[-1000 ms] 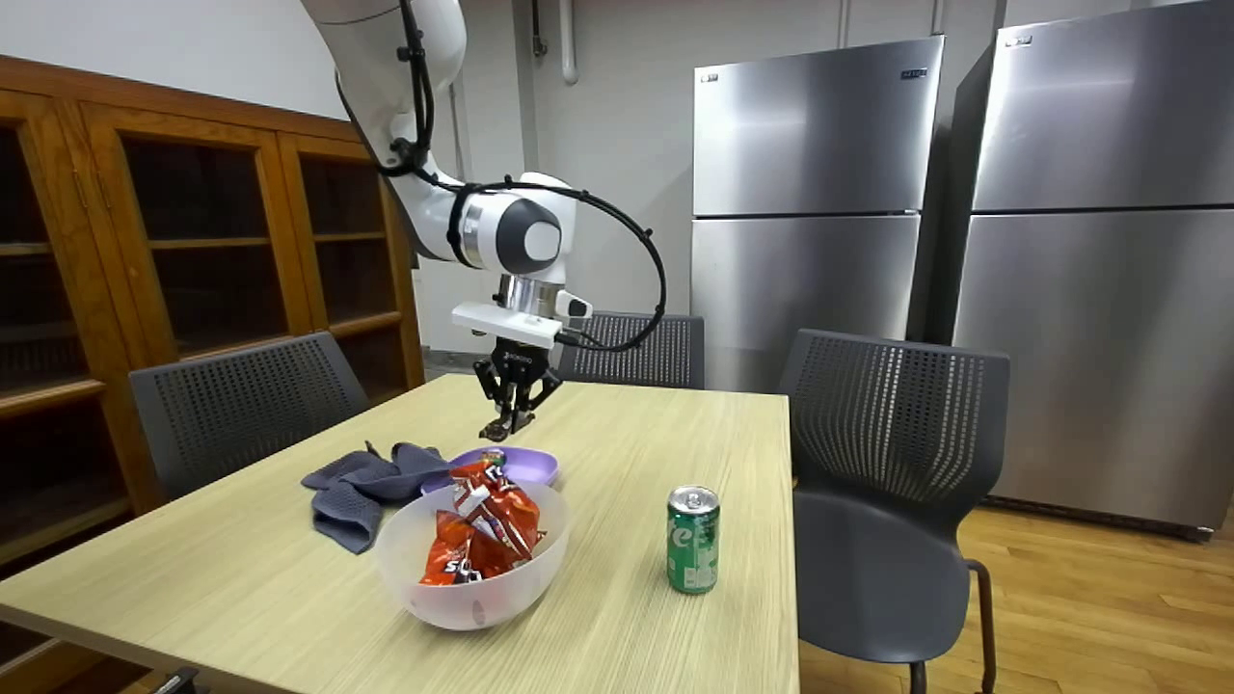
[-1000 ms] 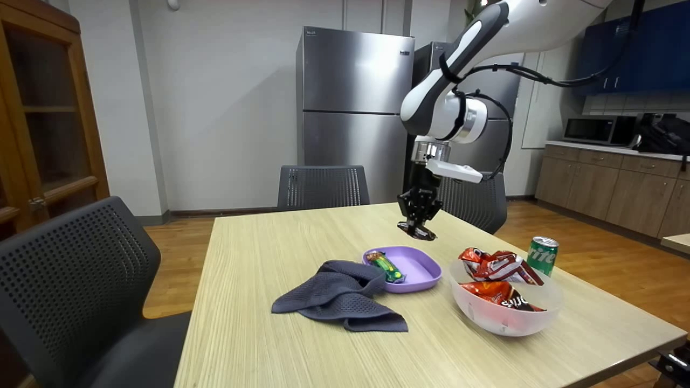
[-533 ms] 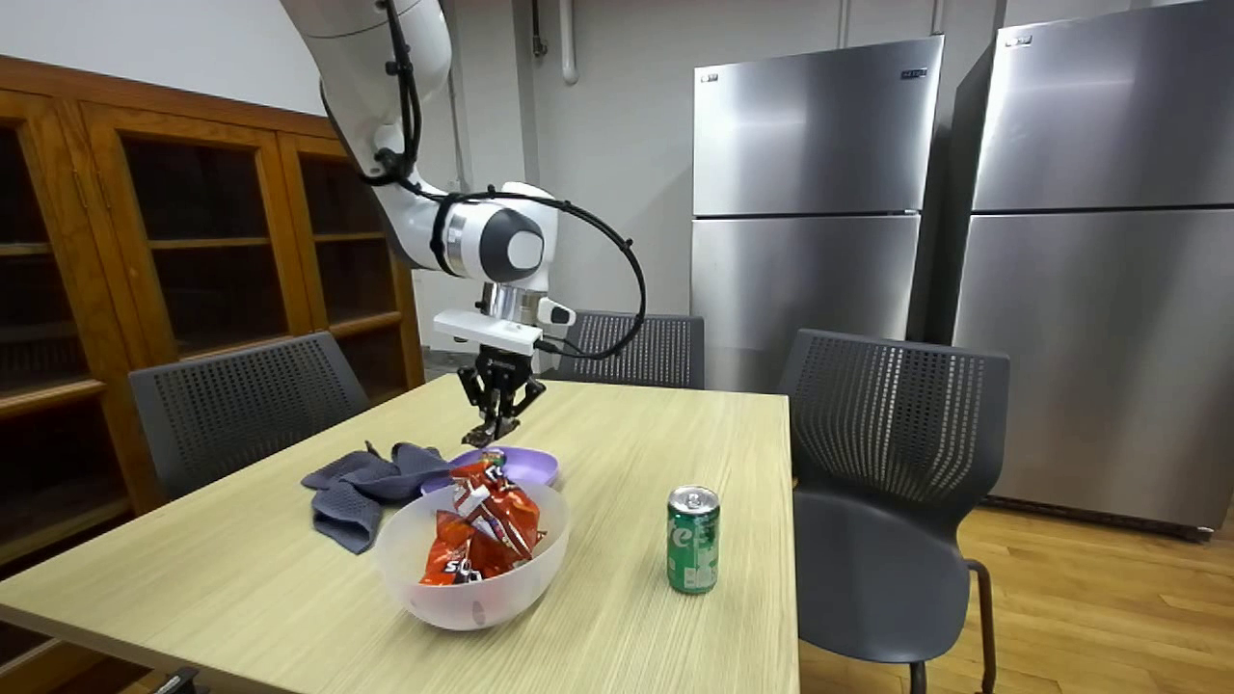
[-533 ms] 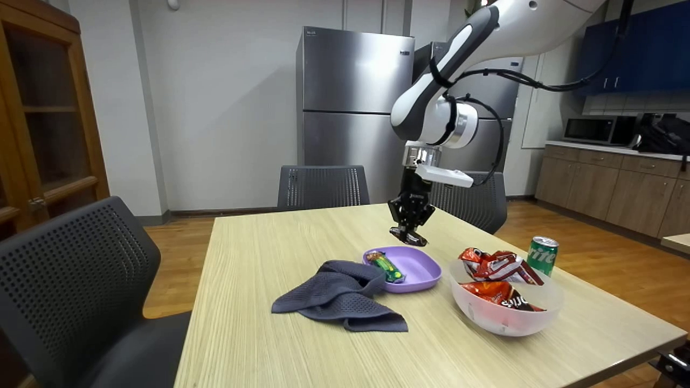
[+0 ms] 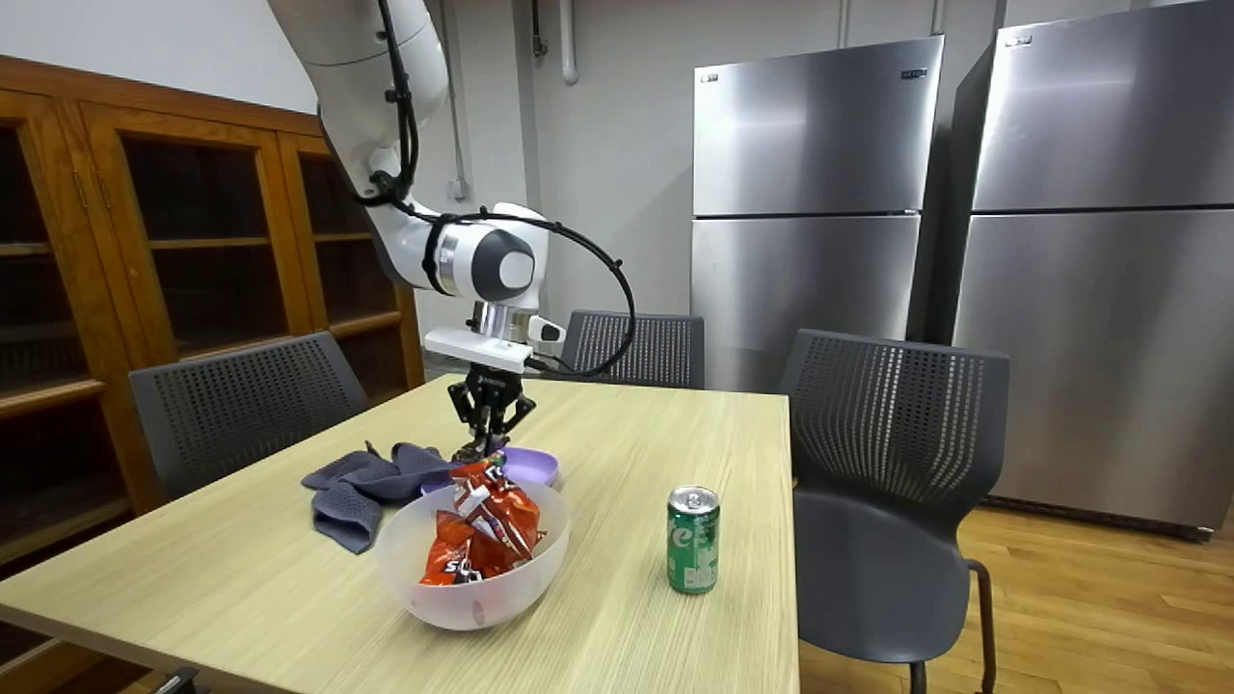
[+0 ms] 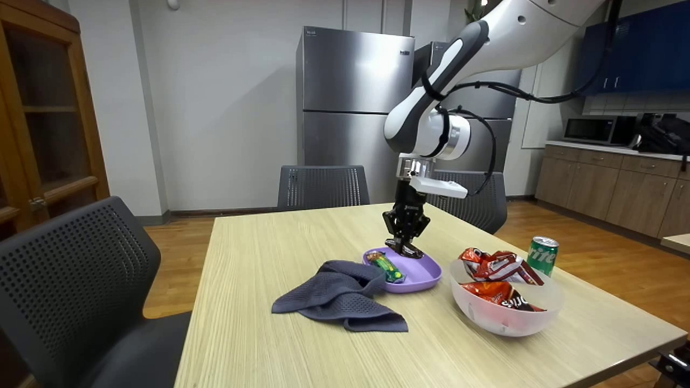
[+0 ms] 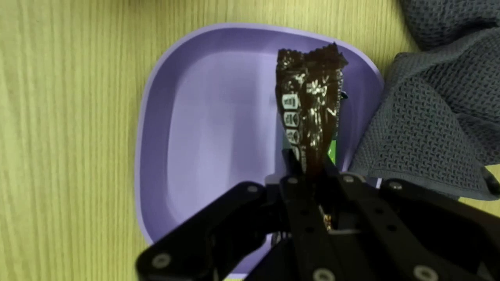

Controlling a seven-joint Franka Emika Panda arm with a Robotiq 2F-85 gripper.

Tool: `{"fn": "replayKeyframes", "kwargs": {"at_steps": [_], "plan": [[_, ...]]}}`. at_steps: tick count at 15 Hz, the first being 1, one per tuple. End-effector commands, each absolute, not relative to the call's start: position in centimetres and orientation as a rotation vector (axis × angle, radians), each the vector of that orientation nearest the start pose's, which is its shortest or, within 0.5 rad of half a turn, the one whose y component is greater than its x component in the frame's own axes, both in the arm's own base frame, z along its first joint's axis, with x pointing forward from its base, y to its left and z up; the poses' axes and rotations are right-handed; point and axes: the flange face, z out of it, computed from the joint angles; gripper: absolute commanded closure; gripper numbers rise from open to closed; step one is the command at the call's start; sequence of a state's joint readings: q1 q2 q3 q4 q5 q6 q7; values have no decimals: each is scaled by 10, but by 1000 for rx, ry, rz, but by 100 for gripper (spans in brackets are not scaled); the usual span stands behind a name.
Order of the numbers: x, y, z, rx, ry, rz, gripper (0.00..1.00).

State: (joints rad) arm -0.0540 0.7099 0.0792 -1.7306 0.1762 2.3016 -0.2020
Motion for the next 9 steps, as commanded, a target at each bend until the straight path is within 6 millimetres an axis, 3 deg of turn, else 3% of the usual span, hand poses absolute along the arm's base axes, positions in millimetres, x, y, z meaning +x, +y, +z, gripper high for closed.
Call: {"fn": "replayKeyframes", "kwargs": {"at_steps": [1,9], "plan": [[655,20,155,-2976,-111,193,97],[654,11,134,-2990,-85,243,97]]}}
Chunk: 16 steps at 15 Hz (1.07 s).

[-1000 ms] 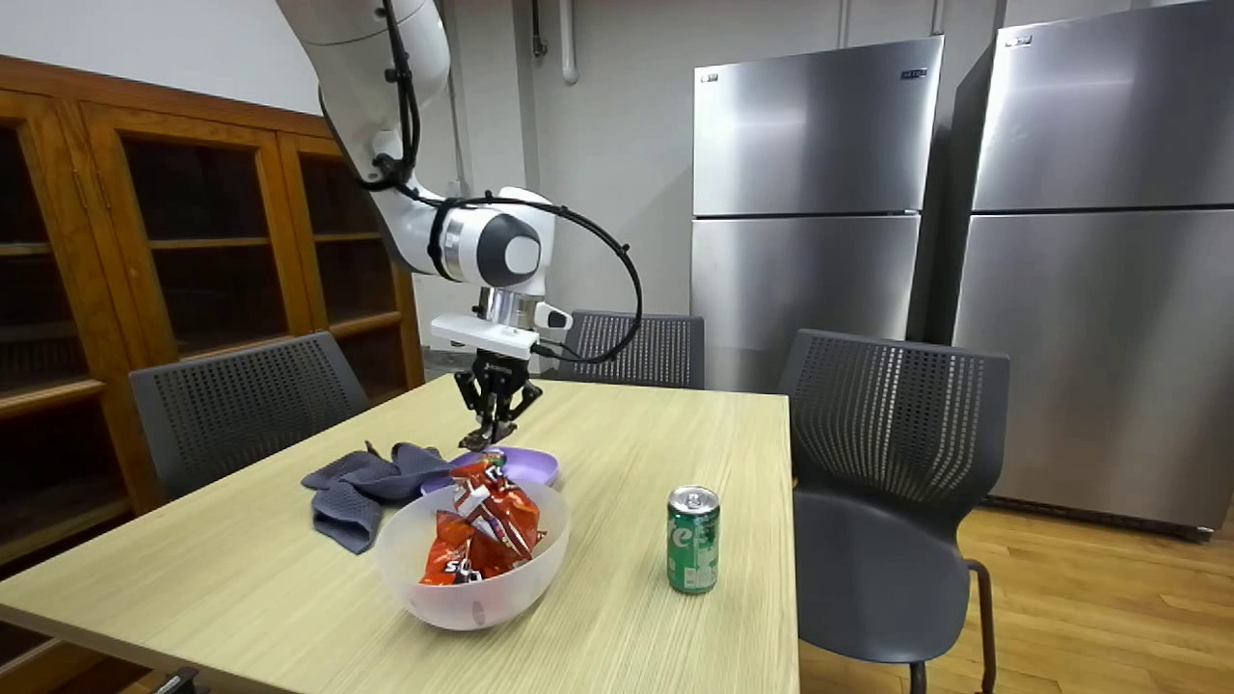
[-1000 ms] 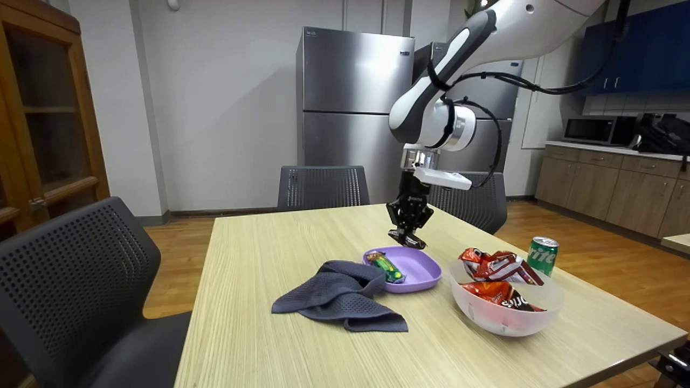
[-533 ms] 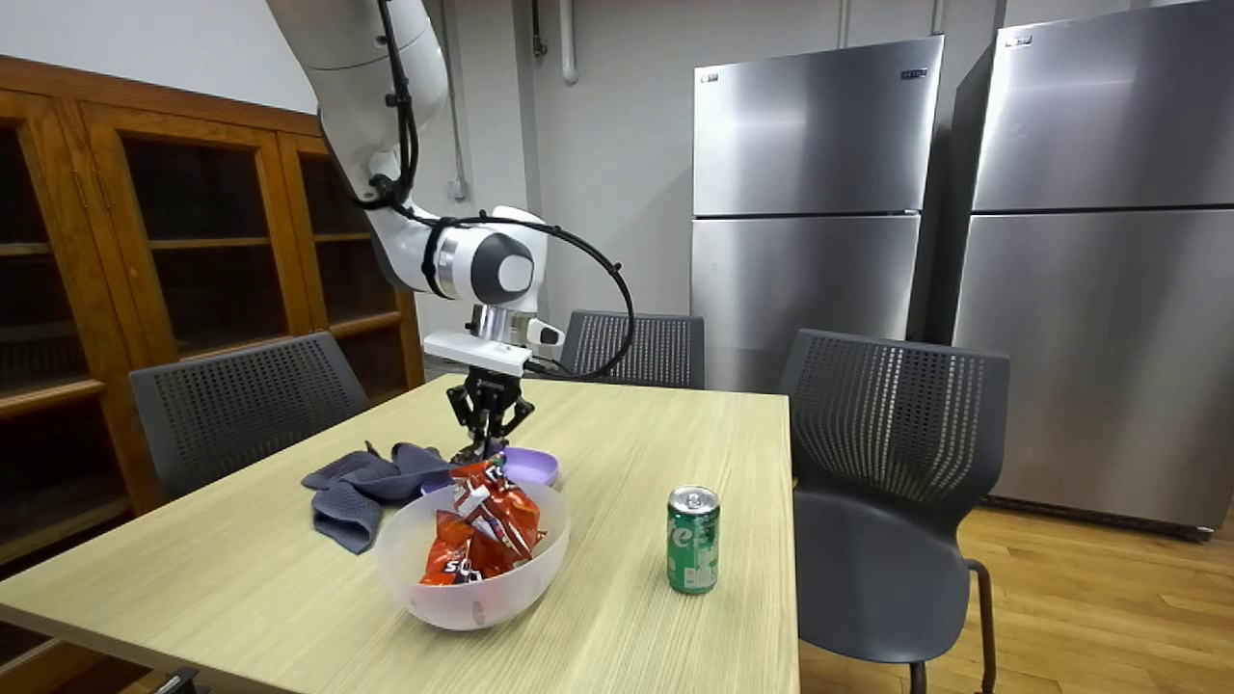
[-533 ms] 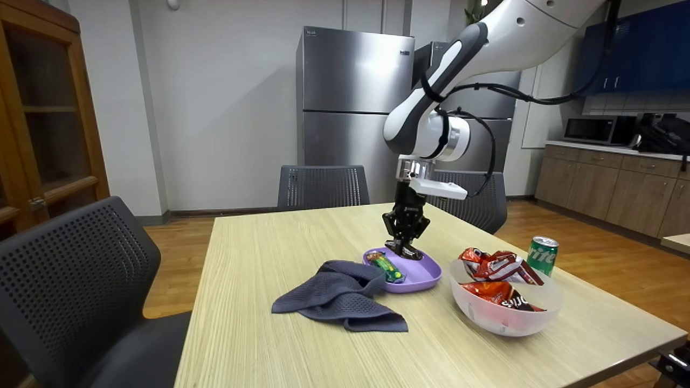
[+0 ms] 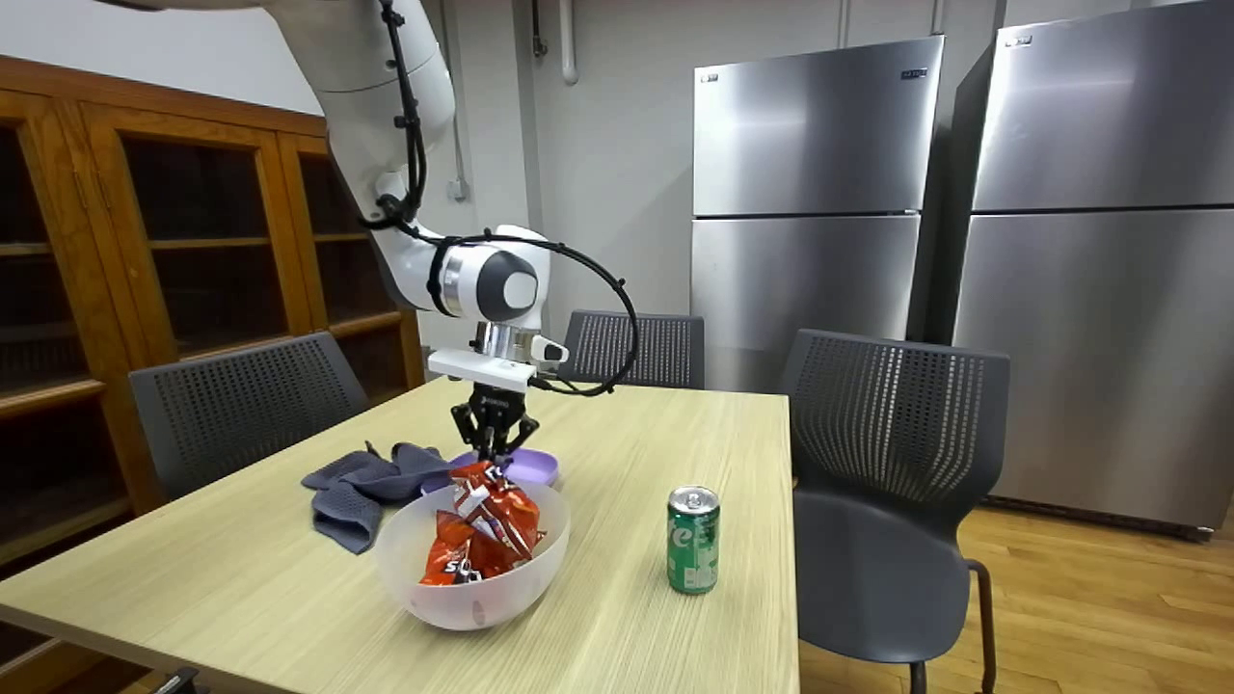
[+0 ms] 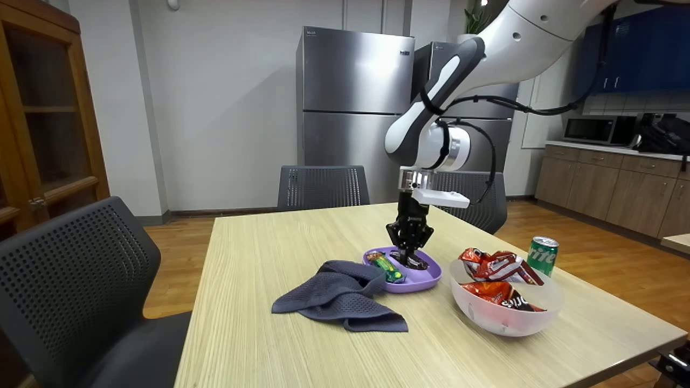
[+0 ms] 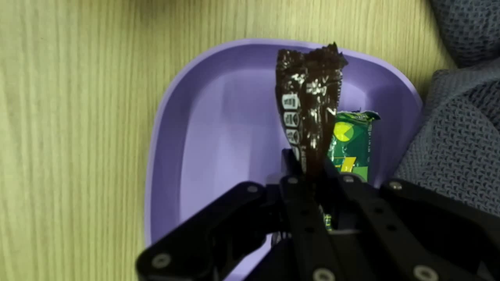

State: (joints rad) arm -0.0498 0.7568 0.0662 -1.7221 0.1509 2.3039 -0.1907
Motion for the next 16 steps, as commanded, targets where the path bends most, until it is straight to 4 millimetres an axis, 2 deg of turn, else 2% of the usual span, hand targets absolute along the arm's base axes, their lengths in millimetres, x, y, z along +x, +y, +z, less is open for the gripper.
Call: {"fn": "replayKeyframes", "kwargs": {"at_steps": [1,4,5,7,14,16], "plan": [[654,10,133,-2992,-78,244,97],[655,9,132,-2995,-76,244,97],[654,8,133,-3000,-67,249,61],[653,6,136,-3005,-62,242,53],[649,-3,161,-3001,-83,201,2],[645,-1,172,-3011,-101,187,0]]}}
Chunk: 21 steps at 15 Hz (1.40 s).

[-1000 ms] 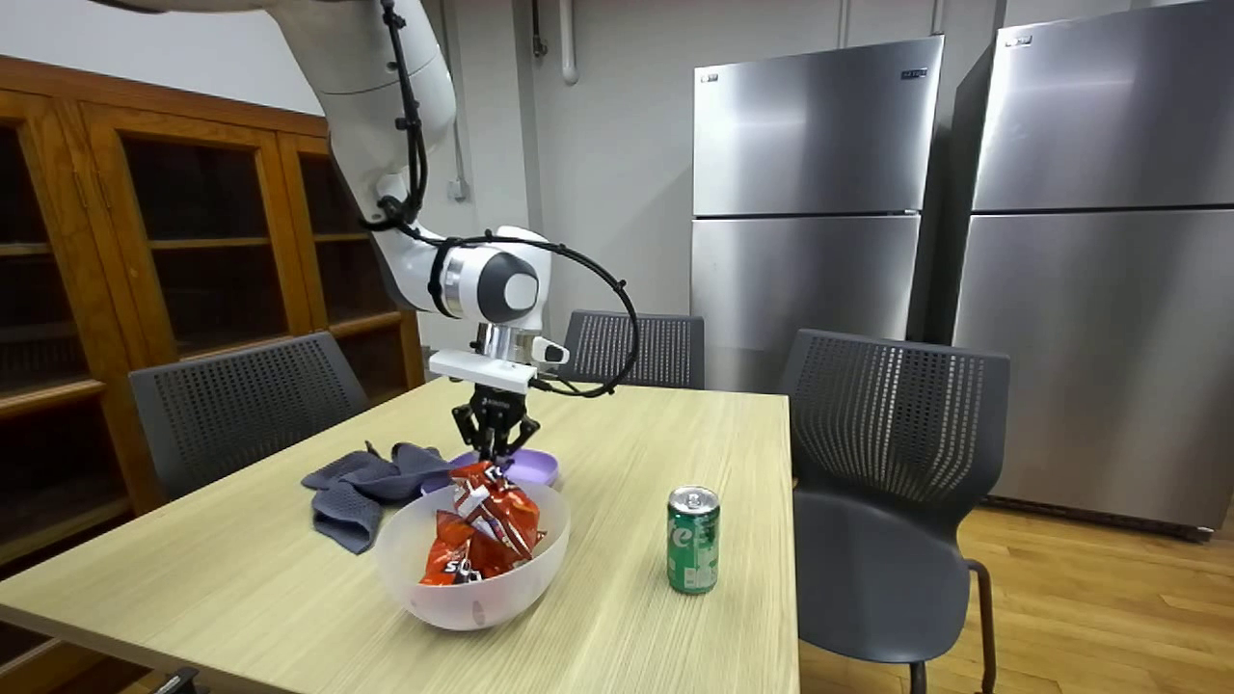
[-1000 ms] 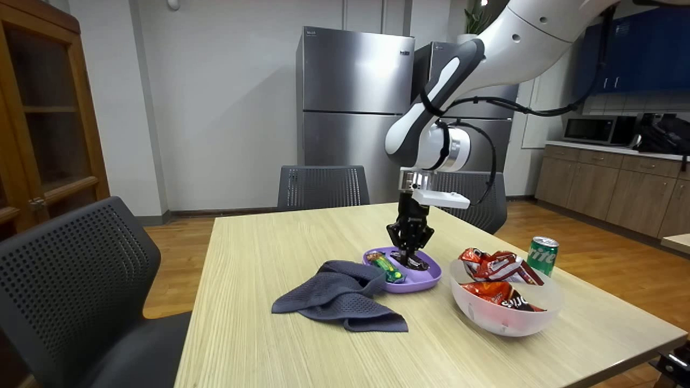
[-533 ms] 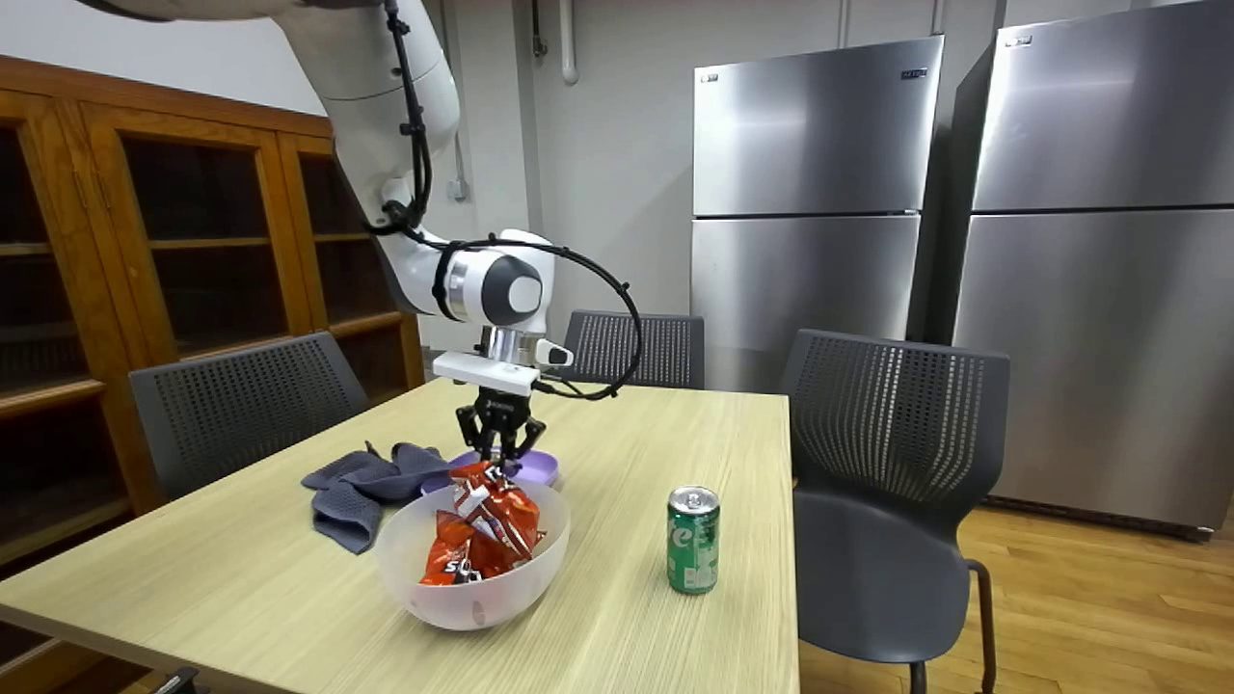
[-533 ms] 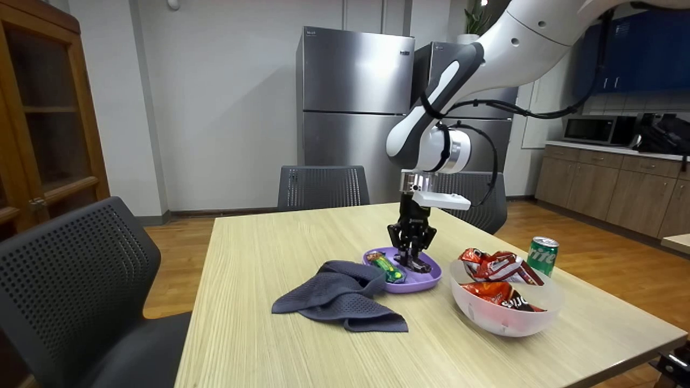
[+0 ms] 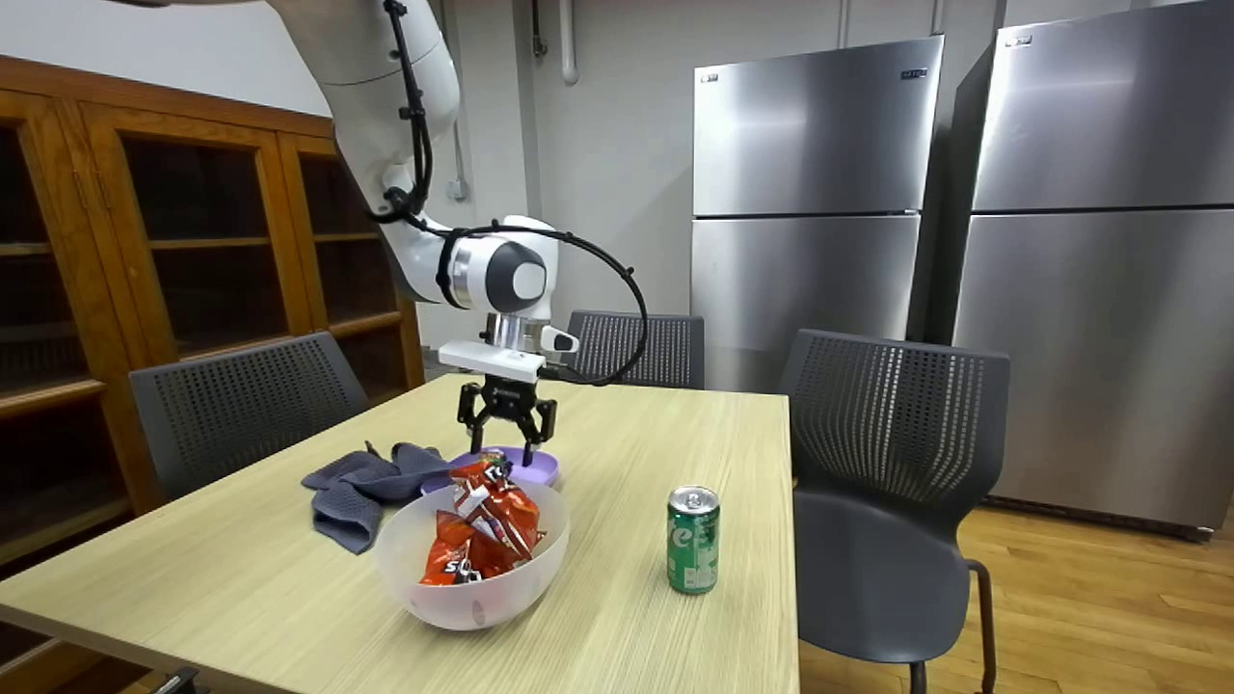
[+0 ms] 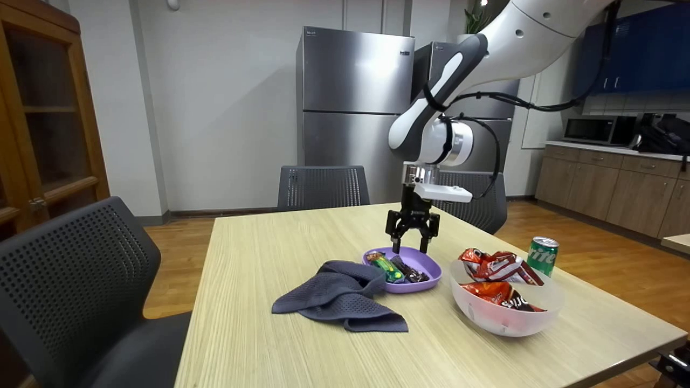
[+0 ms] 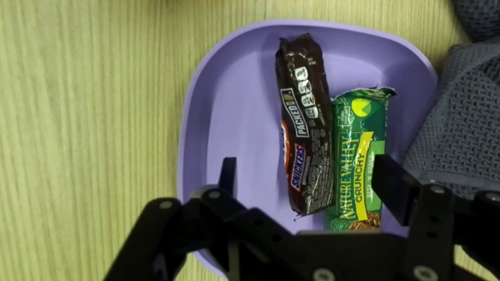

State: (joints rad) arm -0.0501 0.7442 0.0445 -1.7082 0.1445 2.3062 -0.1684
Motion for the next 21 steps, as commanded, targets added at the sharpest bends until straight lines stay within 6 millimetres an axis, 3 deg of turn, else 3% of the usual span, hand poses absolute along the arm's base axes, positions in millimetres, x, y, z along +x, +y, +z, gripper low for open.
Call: {"fn": "replayKeyframes", "kwargs": {"at_steps": [1,11,21], "plan": [[643,-1,179,-3022,-103,190,0],[596,-9,237,-3180,-371,278,0],[537,-11,264,-3222,-599,330,0]]}}
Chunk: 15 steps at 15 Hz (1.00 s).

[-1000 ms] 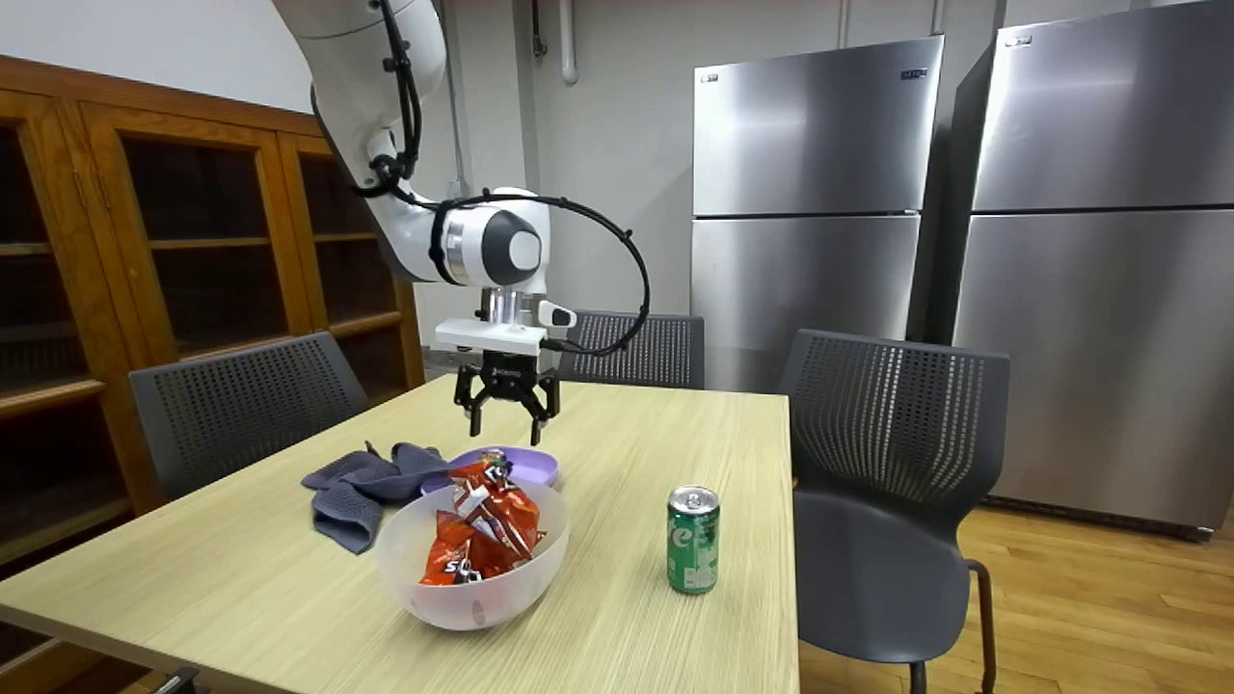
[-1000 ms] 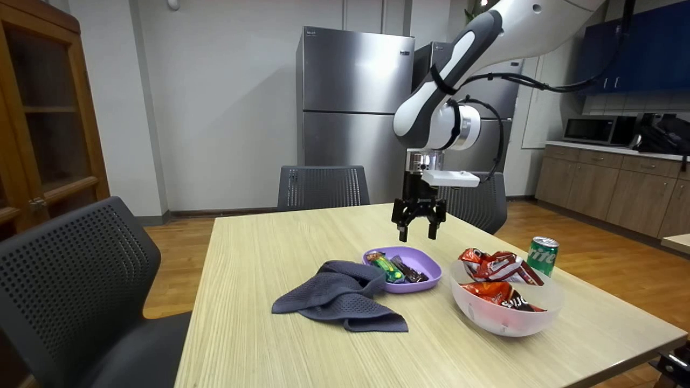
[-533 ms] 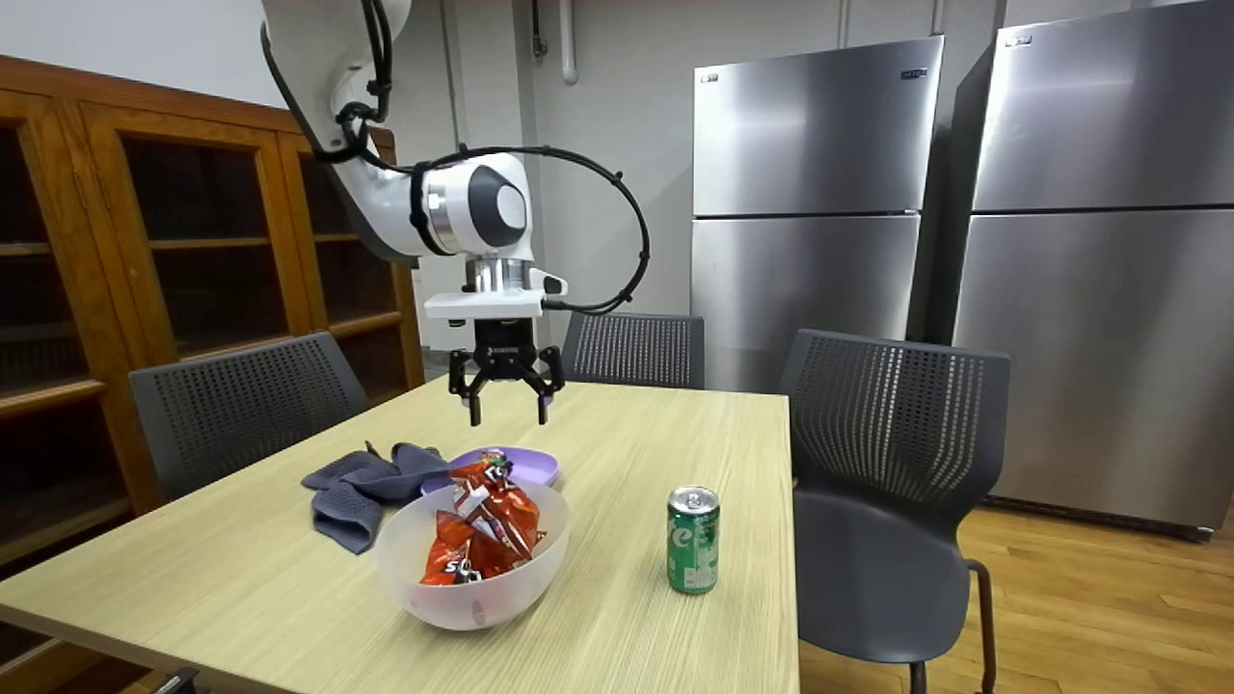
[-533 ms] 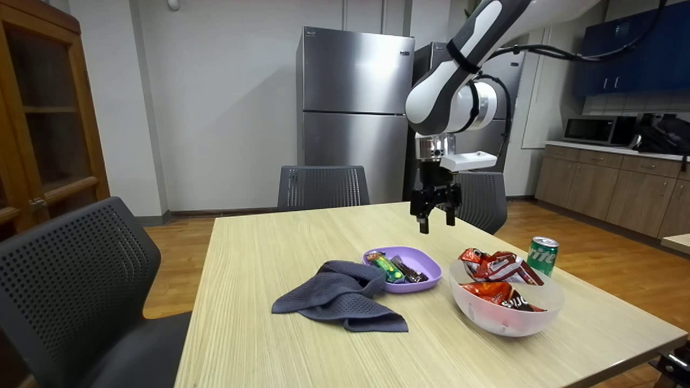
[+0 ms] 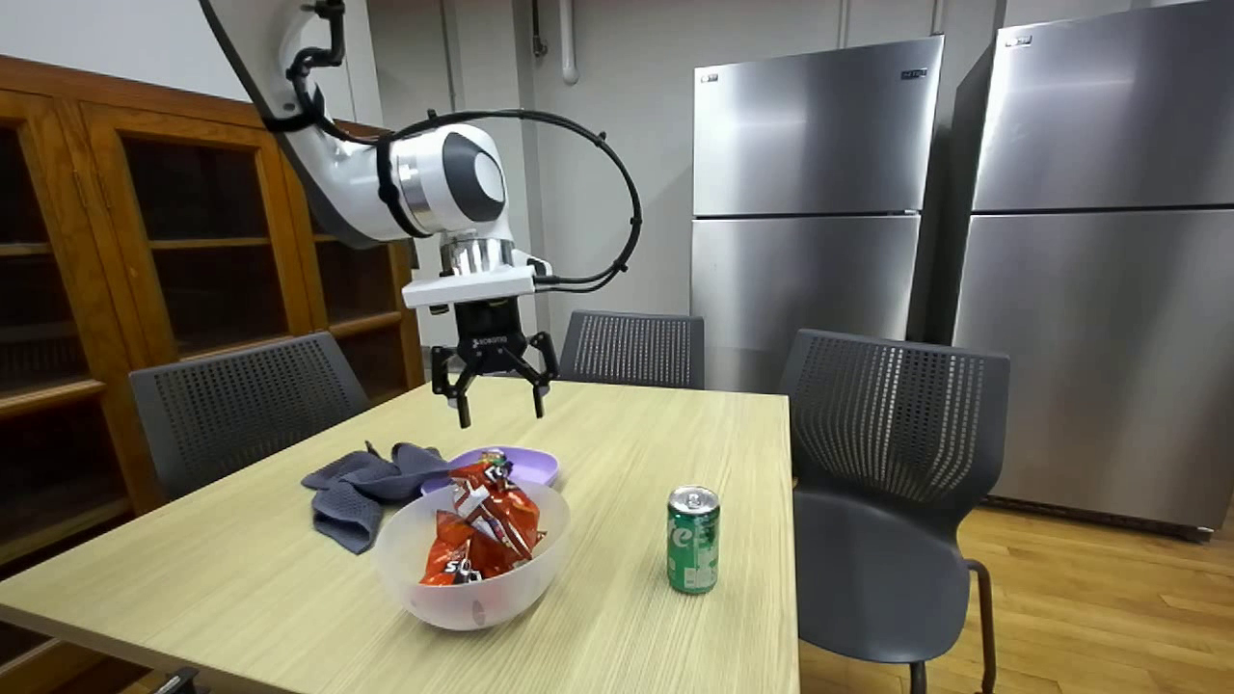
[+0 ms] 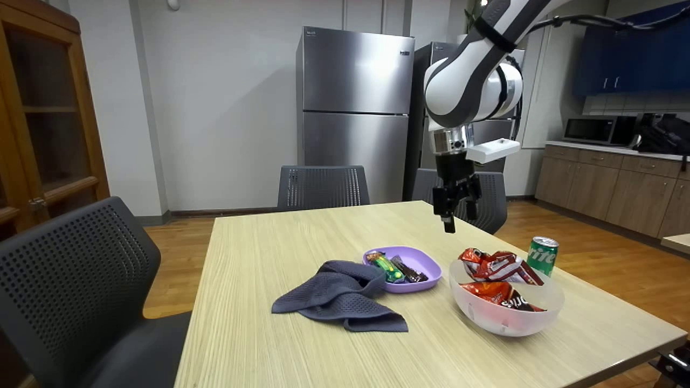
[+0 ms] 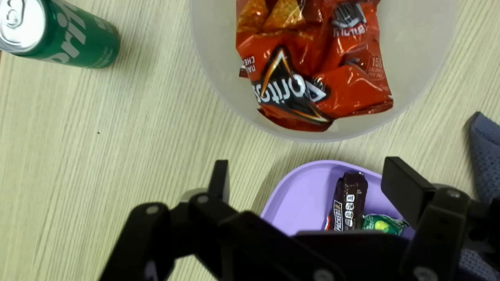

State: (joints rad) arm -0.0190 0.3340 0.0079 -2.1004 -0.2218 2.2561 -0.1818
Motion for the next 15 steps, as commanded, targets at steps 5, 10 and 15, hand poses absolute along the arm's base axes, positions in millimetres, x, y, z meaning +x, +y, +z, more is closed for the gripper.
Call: {"fn": "replayKeyframes", "kwargs": {"at_steps": [5,10,15], "plan": [[509,-12,273,-3214,-566,307,0],[483,-20,284,-3203,-497,278,0],[466,-25,288,-3206,-463,280,0]]}}
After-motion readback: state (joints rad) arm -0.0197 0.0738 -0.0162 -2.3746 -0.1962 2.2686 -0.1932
